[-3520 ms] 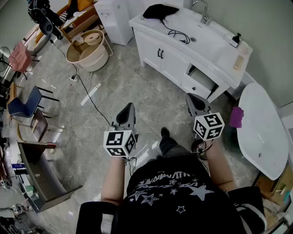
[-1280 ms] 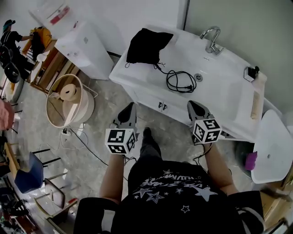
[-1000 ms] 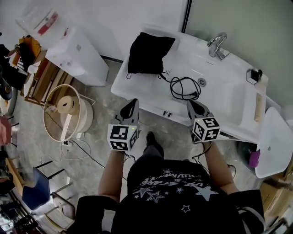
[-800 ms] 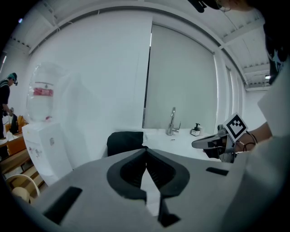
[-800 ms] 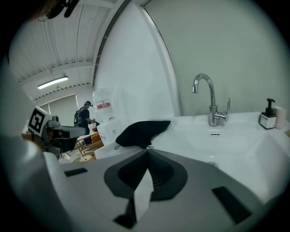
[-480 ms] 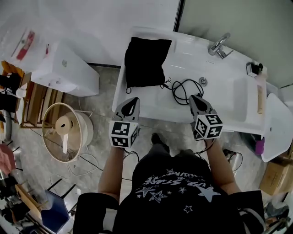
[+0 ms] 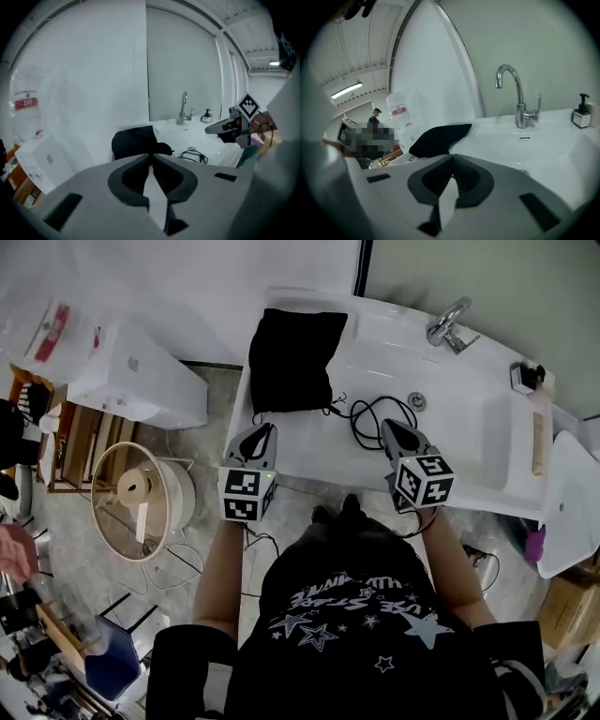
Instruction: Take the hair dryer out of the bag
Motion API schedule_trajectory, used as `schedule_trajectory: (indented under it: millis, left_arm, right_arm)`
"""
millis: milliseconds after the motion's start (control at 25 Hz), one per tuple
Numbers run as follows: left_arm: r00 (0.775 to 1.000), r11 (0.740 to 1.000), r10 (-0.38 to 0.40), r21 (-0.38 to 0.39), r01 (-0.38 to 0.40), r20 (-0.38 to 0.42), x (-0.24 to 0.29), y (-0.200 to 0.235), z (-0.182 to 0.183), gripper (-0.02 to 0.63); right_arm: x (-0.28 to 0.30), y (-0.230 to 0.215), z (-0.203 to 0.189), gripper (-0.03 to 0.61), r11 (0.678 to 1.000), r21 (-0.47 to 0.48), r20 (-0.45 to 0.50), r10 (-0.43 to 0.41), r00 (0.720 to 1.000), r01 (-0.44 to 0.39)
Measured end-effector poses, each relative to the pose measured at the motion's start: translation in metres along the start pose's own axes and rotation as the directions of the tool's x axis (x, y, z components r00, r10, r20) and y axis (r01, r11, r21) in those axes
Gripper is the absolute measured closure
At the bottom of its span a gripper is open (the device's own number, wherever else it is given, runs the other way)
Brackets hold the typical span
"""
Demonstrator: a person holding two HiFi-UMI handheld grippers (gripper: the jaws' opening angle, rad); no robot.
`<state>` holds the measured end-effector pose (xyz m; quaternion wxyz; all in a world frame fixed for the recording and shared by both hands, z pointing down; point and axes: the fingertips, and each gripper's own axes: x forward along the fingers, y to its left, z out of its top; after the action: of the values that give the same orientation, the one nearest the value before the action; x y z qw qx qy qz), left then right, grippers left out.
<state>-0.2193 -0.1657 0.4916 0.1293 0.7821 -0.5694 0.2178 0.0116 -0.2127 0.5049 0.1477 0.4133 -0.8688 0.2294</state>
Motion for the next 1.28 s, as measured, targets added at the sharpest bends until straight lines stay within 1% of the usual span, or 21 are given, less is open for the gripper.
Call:
schedule_trajectory:
  millis: [80,160,280,320,440,560,680,760,840,960,1000,1040,1120,1200,1280]
  left_arm:
    - [0.999,0.998,0.020,0.052,-0.018,-0.041,0.005,0.000,-0.005,0.540]
    - [0.997,0.993,0.052,0.113,-0.045,-0.061,0.010,-0.001,-0.009,0.496]
    - [0.993,0.977,0.087,0.202,-0.070,-0.079,0.016,-0.006,-0.015,0.430]
    - [0.992,0.970,0.097,0.230,-0.075,-0.085,0.018,-0.007,-0.016,0.426]
    - [0.986,0.943,0.130,0.322,-0.090,-0.107,0.028,-0.006,-0.017,0.405]
    - [0.976,0.912,0.157,0.402,-0.084,-0.153,0.042,-0.002,-0.024,0.390]
    - [0.961,0.881,0.170,0.471,-0.049,-0.219,0.058,0.006,-0.037,0.337]
    - [0.954,0.866,0.176,0.499,-0.032,-0.243,0.067,0.011,-0.043,0.305]
    - [0.951,0.845,0.200,0.533,-0.046,-0.236,0.076,0.017,-0.045,0.305]
    - [0.950,0.793,0.246,0.603,-0.083,-0.193,0.086,0.025,-0.042,0.305]
    - [0.951,0.783,0.257,0.614,-0.100,-0.172,0.089,0.026,-0.040,0.308]
    - [0.952,0.779,0.265,0.615,-0.120,-0.151,0.091,0.028,-0.037,0.315]
    - [0.954,0.780,0.276,0.607,-0.152,-0.116,0.090,0.030,-0.030,0.334]
    - [0.958,0.777,0.271,0.610,-0.157,-0.098,0.088,0.031,-0.026,0.367]
    - [0.963,0.778,0.252,0.611,-0.144,-0.094,0.087,0.031,-0.024,0.389]
  right_arm:
    - [0.005,-0.002,0.007,0.572,1.000,0.002,0.011,0.031,0.999,-0.031]
    - [0.009,-0.004,0.012,0.572,0.998,0.002,0.016,0.060,0.998,-0.060]
    - [0.013,-0.008,0.015,0.572,0.995,0.014,0.015,0.100,0.995,-0.100]
    - [0.015,-0.010,0.016,0.572,0.993,0.025,0.014,0.113,0.993,-0.114]
    - [0.022,-0.012,0.015,0.572,0.988,0.058,0.010,0.144,0.990,-0.145]
    - [0.025,-0.011,0.011,0.572,0.986,0.058,-0.006,0.159,0.987,-0.158]
    - [0.028,-0.010,0.007,0.572,0.986,0.061,-0.022,0.155,0.988,-0.154]
    - [0.031,-0.009,0.005,0.572,0.988,0.063,-0.029,0.144,0.989,-0.142]
    - [0.033,-0.010,0.003,0.572,0.990,0.064,-0.040,0.132,0.990,-0.129]
    - [0.036,-0.009,0.002,0.572,0.992,0.068,-0.052,0.114,0.992,-0.110]
    - [0.037,-0.009,0.002,0.572,0.992,0.069,-0.052,0.107,0.993,-0.103]
    - [0.038,-0.009,0.003,0.572,0.993,0.070,-0.051,0.100,0.994,-0.096]
    - [0.040,-0.008,0.004,0.572,0.994,0.075,-0.045,0.087,0.995,-0.083]
    - [0.043,-0.005,0.005,0.572,0.994,0.079,-0.042,0.078,0.996,-0.074]
    - [0.045,-0.005,0.005,0.572,0.995,0.083,-0.041,0.067,0.997,-0.064]
